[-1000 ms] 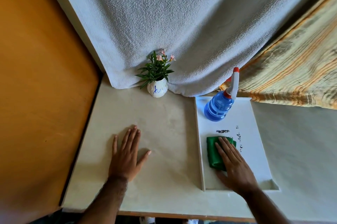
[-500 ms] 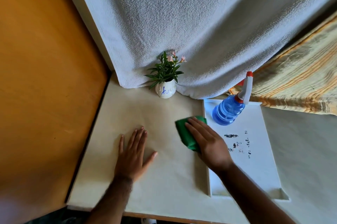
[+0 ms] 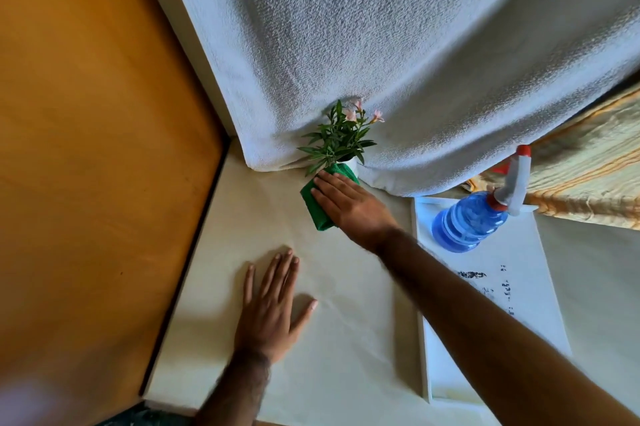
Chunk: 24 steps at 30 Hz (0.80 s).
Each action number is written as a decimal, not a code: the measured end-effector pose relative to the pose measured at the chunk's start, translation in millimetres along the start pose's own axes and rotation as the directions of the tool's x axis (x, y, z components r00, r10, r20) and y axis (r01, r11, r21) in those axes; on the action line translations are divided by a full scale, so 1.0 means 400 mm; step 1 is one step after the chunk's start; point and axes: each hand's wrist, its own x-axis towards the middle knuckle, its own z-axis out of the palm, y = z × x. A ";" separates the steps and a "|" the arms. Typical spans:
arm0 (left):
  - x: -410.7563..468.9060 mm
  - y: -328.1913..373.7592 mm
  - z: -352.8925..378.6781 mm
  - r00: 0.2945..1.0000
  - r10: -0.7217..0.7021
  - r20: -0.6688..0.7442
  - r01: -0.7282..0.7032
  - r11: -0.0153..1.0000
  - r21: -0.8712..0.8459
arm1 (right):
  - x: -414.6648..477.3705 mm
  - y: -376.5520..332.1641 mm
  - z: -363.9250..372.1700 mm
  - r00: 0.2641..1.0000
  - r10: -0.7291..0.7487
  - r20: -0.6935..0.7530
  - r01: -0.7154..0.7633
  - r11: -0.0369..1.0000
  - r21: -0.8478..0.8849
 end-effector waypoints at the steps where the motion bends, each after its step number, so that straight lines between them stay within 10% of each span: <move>1: 0.003 0.000 -0.002 1.000 -0.004 0.009 0.004 1.000 0.003 | 0.001 0.008 0.009 1.000 -0.005 0.009 0.005 1.000 0.003; 13: 0.004 0.003 -0.022 0.999 -0.020 0.033 0.019 1.000 0.021 | -0.059 -0.024 0.071 0.981 0.170 0.091 -0.189 0.941 0.281; 24: 0.005 -0.001 -0.021 0.999 -0.012 0.048 0.011 1.000 0.024 | 0.025 0.036 -0.011 0.995 -0.096 -0.036 0.099 0.991 0.085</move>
